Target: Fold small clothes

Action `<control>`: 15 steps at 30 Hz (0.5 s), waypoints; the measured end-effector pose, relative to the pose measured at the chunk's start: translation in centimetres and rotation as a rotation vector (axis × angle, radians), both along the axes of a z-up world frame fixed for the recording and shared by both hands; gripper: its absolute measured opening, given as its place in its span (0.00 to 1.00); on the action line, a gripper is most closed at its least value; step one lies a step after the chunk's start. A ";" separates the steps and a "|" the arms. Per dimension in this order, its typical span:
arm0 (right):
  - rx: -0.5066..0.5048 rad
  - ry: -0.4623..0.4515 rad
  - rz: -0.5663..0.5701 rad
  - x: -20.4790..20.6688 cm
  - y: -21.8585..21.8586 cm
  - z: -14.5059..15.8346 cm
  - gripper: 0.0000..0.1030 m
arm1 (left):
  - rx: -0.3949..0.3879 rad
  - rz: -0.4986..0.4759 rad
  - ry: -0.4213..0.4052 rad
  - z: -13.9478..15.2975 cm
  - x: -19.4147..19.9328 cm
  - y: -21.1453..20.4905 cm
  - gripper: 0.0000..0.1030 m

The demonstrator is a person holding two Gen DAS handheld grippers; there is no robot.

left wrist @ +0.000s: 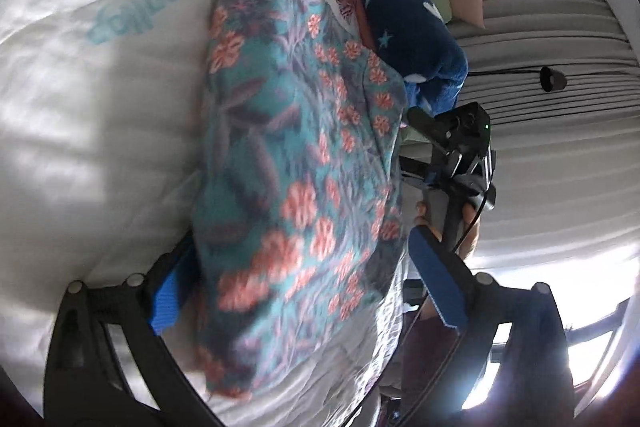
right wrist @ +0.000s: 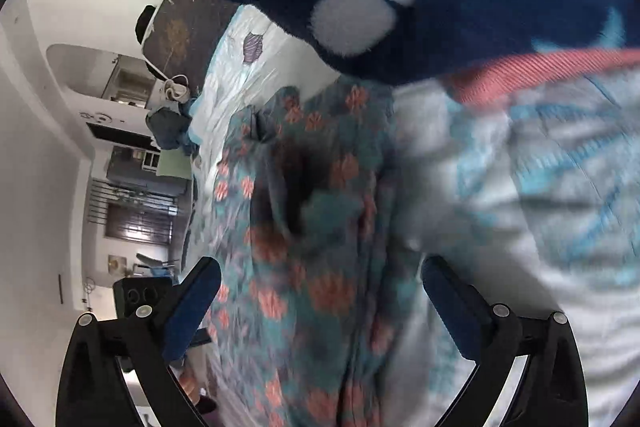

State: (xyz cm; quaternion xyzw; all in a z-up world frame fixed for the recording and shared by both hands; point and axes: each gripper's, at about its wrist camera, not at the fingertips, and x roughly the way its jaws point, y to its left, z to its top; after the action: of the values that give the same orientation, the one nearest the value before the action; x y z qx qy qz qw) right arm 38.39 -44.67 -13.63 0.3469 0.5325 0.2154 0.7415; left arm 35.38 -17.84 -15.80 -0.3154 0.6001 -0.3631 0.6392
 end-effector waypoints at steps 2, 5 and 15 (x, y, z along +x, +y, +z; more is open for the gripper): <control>-0.068 -0.016 0.015 0.2 1.3 0.0 1.00 | -0.023 0.003 -0.010 -0.3 0.2 -0.4 0.96; -0.188 -0.050 0.021 -0.1 3.5 0.5 1.00 | -0.025 -0.039 -0.087 0.1 -0.5 -2.1 0.85; -0.155 -0.073 -0.003 -3.1 4.4 3.0 0.20 | 0.029 -0.035 -0.236 2.5 -2.3 -1.9 0.34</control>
State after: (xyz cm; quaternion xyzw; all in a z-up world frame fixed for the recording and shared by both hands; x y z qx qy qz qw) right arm 35.25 -40.26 -10.60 0.2812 0.5194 0.1848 0.7855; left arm 33.08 -19.76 -13.34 -0.2506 0.5312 -0.4002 0.7035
